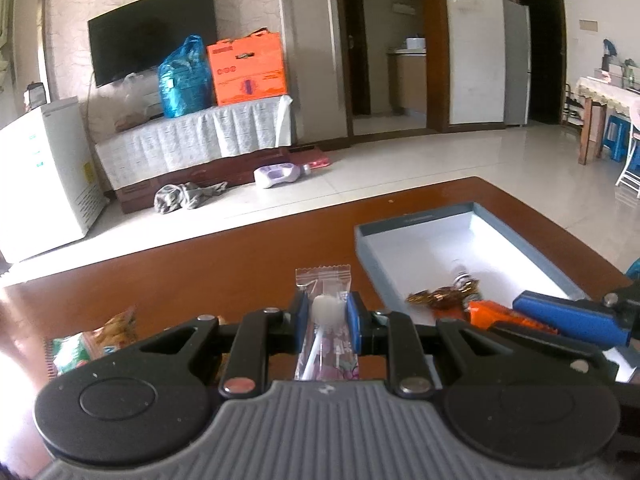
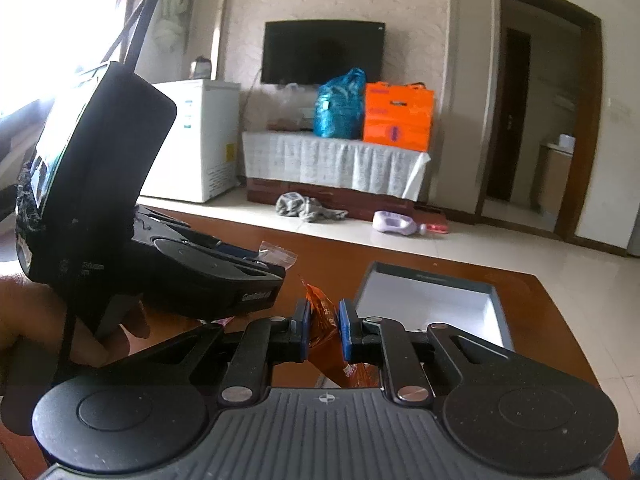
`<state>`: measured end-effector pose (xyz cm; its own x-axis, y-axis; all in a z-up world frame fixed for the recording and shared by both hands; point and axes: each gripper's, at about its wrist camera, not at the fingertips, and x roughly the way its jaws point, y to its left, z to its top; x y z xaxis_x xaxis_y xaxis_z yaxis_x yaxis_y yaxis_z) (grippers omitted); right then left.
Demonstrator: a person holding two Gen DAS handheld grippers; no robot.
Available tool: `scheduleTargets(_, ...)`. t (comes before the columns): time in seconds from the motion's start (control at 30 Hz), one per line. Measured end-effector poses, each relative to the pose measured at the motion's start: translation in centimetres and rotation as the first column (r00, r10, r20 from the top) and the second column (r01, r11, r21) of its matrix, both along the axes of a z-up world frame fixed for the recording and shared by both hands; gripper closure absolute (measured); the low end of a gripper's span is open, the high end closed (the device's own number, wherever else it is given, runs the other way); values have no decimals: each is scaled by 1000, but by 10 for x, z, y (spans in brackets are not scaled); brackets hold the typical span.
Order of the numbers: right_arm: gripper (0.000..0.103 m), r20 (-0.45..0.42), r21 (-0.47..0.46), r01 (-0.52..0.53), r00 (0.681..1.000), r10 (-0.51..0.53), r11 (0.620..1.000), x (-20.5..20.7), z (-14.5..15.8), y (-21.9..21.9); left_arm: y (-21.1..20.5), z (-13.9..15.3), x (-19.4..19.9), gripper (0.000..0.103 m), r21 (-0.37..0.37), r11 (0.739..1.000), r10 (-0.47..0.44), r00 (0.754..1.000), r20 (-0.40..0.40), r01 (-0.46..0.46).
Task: Organize snacks
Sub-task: 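Carry lollipop packet to box with left tool while right tool carries orange wrapper there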
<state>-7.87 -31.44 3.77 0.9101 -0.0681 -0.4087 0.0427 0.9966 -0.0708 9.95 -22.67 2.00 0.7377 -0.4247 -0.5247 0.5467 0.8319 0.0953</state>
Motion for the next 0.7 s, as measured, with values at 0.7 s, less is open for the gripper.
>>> scheduleTargets(0.7, 87, -18, 105, 129, 992, -128, 986, -25, -3, -63, -104, -13, 8, 85, 16, 998, -66, 998, -8, 66)
